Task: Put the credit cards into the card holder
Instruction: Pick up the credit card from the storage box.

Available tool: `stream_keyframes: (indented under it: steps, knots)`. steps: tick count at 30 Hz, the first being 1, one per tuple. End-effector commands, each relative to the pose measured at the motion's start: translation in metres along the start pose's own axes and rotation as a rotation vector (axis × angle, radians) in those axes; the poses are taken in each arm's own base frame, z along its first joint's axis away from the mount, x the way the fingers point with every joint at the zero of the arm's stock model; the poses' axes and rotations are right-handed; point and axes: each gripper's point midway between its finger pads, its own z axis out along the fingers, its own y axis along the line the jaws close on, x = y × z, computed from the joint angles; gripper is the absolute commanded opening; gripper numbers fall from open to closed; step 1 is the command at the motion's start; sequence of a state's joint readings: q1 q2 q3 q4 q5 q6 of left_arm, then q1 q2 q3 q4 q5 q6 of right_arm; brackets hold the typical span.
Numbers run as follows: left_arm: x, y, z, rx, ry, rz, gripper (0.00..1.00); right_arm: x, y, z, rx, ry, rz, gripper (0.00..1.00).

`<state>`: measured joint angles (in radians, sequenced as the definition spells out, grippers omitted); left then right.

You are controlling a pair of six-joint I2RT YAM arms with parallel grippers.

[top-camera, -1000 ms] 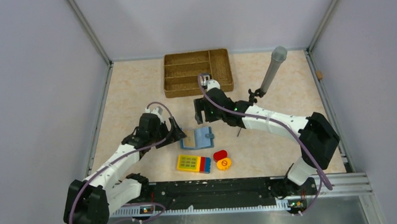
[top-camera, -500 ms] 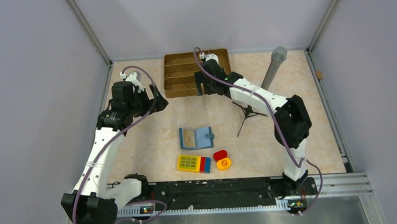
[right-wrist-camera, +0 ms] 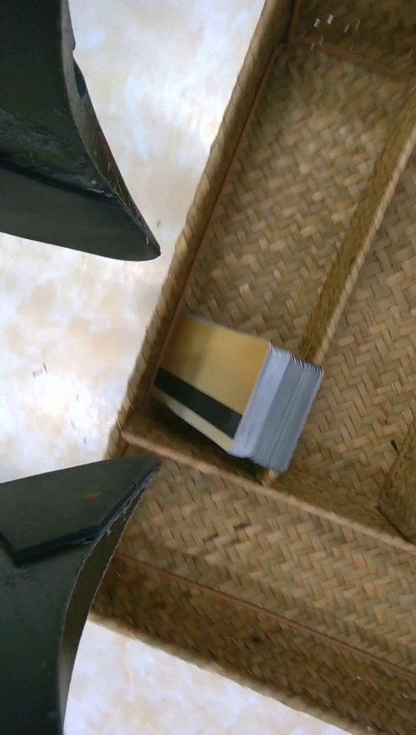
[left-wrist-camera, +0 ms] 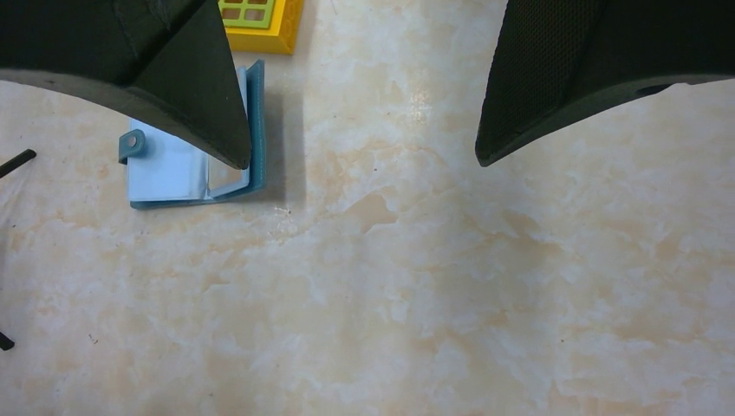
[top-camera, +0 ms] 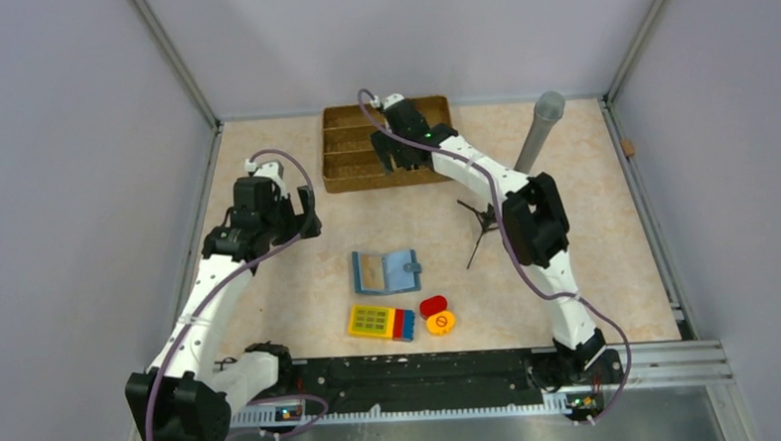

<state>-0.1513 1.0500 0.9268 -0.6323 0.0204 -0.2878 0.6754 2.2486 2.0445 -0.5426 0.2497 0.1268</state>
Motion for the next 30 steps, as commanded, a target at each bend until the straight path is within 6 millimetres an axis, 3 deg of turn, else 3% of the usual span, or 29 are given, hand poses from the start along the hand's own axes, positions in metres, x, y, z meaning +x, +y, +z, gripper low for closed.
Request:
stream_keyframes:
  steps: [1,10,16,24,30]
  knots:
    - [-0.023,-0.001,-0.007,0.002,-0.108,0.026,0.99,-0.023,-0.026,0.008,-0.085,-0.038,-0.159,0.81]
    - [-0.022,0.000,-0.006,0.001,-0.106,0.027,0.99,-0.036,-0.036,0.029,-0.169,-0.092,-0.354,0.80]
    - [-0.019,-0.005,-0.006,0.032,-0.095,0.028,0.99,-0.022,-0.027,0.044,-0.238,-0.053,-0.452,0.77]
    - [-0.018,-0.007,-0.003,0.041,-0.089,0.024,0.99,-0.010,-0.032,0.057,-0.226,-0.030,-0.543,0.78]
    - [-0.017,-0.007,-0.002,0.043,-0.086,0.022,0.99,-0.022,-0.041,0.062,-0.164,-0.061,-0.562,0.64]
